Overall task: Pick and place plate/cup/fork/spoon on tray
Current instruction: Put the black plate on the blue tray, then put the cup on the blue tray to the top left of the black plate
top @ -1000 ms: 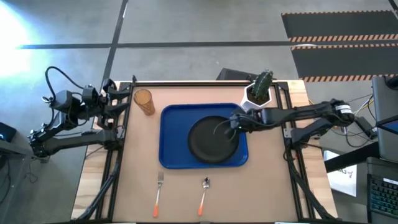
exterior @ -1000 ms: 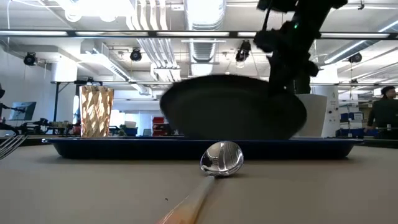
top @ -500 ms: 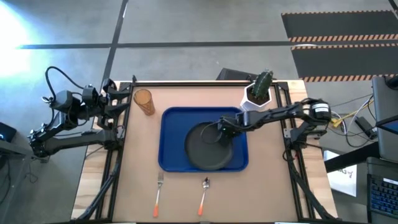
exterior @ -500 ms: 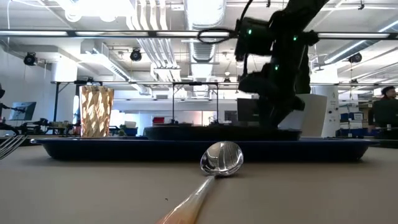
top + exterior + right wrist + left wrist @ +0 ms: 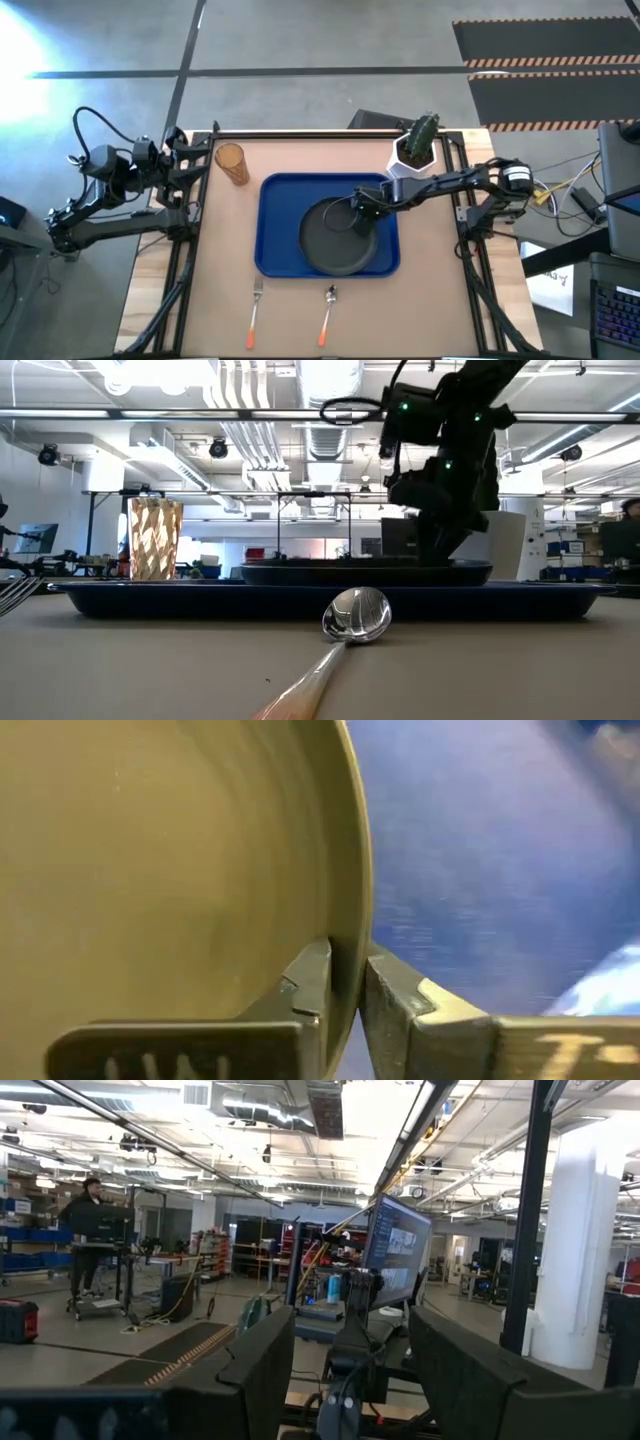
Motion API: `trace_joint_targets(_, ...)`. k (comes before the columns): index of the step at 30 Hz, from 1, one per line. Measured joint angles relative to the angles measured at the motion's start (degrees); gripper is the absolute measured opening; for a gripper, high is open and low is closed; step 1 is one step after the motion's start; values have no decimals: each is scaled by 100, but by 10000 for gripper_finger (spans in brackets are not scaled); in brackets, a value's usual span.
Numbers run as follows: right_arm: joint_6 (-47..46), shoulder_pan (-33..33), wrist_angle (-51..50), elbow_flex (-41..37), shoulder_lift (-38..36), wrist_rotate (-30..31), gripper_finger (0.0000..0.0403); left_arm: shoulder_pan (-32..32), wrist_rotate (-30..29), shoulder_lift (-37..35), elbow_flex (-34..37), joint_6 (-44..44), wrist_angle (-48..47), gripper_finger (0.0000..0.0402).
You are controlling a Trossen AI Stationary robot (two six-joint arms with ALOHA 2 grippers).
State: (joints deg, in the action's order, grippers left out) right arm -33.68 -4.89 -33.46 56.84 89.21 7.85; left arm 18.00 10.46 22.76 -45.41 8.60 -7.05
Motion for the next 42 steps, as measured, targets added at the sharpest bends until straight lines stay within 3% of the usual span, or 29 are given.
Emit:
trace_joint_targets(14,22,-73,-80,204,-351,-77,122,-1,-146,-2,0,-155,-14,180)
trace_joint_targets(17,199,-60,-59,688,-481,-105,128,-1,-681,3,0,-346,-314,180)
trace_joint_targets(22,949,-60,-60,1776,-743,-206,132,0,-2424,117,0,-236,-1493,180)
trace_joint_targets(24,1267,-60,-88,2227,-855,-210,132,0,-2868,240,0,-53,-2001,180)
trace_joint_targets(28,1700,-60,-240,3067,-1055,-231,135,-4,-3081,577,-20,-5,-2201,183)
trace_joint_targets(32,2013,30,-413,3666,-1250,-228,137,2,-3732,1088,-362,-302,-2544,197)
trace_joint_targets(36,2150,201,-507,3959,-1427,-233,137,71,-4388,1681,-914,-302,-3380,222)
trace_joint_targets(42,2172,412,-581,4046,-1571,-229,140,601,-4443,2622,-1755,175,-4614,239)
